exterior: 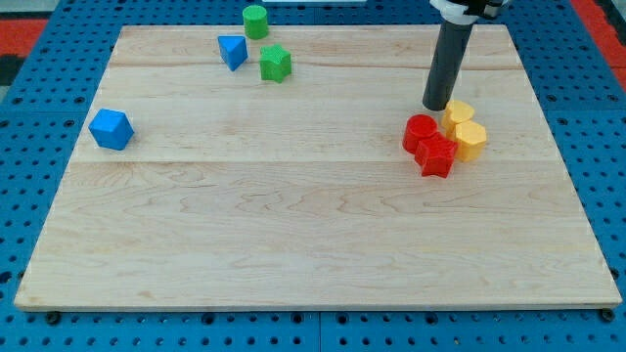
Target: Place the red circle vertically below the blue triangle
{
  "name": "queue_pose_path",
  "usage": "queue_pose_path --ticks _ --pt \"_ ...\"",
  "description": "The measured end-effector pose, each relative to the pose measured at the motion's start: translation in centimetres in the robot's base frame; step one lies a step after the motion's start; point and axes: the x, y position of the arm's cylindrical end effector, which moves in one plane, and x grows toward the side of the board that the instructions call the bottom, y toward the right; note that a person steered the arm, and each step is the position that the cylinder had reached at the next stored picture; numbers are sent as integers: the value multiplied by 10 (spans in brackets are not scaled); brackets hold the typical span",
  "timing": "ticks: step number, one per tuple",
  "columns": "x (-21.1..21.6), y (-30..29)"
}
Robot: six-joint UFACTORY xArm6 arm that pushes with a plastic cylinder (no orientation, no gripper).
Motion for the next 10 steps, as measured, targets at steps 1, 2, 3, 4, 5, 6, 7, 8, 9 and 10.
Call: queue_pose_path --ticks 1,2,3,4,5,6,7,8,9,10 --pt "0 1" --pt "1 5" --pt "2 29" --pt "9 49" --pt "30 50" --pt "52 50" --pt "58 37" --pt "58 11" --pt "59 -27" --pt "52 -72"
